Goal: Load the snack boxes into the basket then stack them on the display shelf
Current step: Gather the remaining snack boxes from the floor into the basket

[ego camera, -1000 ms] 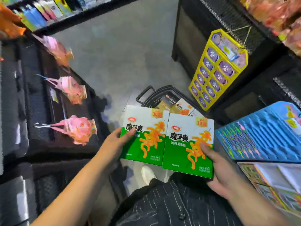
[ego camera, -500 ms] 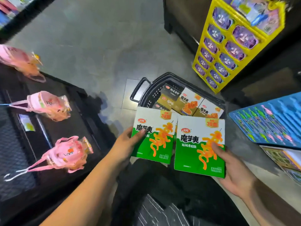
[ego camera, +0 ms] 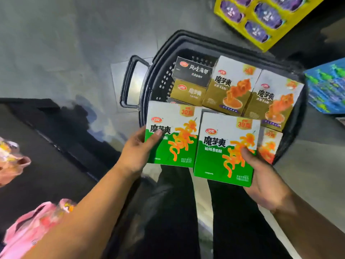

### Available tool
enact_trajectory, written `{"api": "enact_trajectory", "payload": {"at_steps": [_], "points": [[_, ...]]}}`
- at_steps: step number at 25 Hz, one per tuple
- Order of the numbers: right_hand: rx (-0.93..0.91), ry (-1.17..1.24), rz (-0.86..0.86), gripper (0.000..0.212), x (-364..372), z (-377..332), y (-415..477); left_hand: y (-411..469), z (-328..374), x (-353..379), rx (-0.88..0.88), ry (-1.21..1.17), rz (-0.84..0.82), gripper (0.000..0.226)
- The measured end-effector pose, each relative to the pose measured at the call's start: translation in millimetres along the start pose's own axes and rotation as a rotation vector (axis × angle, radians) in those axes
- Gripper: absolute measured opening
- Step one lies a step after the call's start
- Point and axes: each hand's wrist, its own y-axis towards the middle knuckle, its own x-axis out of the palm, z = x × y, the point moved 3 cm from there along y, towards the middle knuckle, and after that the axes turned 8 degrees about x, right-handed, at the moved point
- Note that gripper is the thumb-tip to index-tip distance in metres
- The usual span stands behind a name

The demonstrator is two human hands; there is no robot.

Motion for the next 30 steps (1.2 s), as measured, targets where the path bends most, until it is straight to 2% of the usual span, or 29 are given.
{"api": "enact_trajectory", "payload": {"at_steps": [2, 3, 6, 8, 9, 10, 12, 14, 16, 17, 19, 20, 22, 25, 27, 30], "points": [[-0.011, 0.117, 0.065, 0.044, -5.7, 13.1, 26.5, 33.6, -9.1, -7.8, 0.011, 0.027, -0.016, 0.034], [-0.026, 0.153, 0.104, 0.041, -9.7, 18.0, 35.0, 49.2, -11.8, -11.1, 0.013, 0.038, -0.022, 0.031], [0.125, 0.478, 0.223, 0.047, -7.0, 23.4, 42.6, 80.3, -21.2, -20.8, 0.001, 0.096, -0.046, 0.029], [0.031, 0.374, 0.265, 0.031, -3.9, 23.8, 43.3, 92.7, -28.3, -22.7, -0.018, 0.146, -0.111, 0.02], [-0.034, 0.171, 0.272, 0.021, -1.9, 25.8, 43.3, 95.2, -30.6, -21.1, -0.031, 0.174, -0.15, 0.023], [-0.075, 0.055, 0.273, 0.022, 1.9, 24.4, 43.5, 97.2, -32.9, -20.1, -0.049, 0.219, -0.184, 0.036], [-0.12, 0.045, 0.212, 0.065, 11.0, 18.2, 45.4, 98.7, -33.6, -19.4, -0.066, 0.326, -0.228, 0.069], [-0.181, 0.074, 0.202, 0.092, 18.8, 7.5, 43.0, 99.9, -31.5, -17.9, -0.007, 0.482, -0.264, 0.078], [-0.243, 0.065, 0.198, 0.105, 27.6, -5.6, 44.0, 101.1, -25.6, -13.4, 0.114, 0.74, -0.285, 0.076], [-0.25, 0.07, 0.178, 0.099, 35.1, -13.0, 46.9, 101.0, -21.1, -11.5, 0.174, 0.867, -0.262, 0.075], [-0.287, 0.049, 0.146, 0.071, 49.4, -27.5, 56.0, 100.8, -15.1, -9.5, 0.245, 1.016, -0.211, 0.077], [-0.309, 0.006, 0.153, 0.063, 57.6, -35.3, 61.6, 100.5, -13.0, -10.1, 0.248, 1.078, -0.19, 0.075], [-0.364, -0.041, 0.13, 0.067, 76.9, -48.9, 71.9, 101.0, -10.1, -10.3, 0.245, 1.248, -0.139, 0.063], [-0.391, -0.373, 0.226, 0.03, 101.8, -63.6, 89.2, 103.2, -8.9, -3.3, 0.247, 1.419, -0.146, 0.057], [-0.367, -0.567, 0.348, 0.034, 112.5, -72.2, 102.9, 100.6, -12.2, -0.1, 0.246, 1.421, -0.17, 0.061], [-0.387, -0.614, 0.449, 0.032, 133.2, -88.8, 115.0, 97.9, -15.9, -1.1, 0.256, 1.359, -0.155, 0.061]]}}
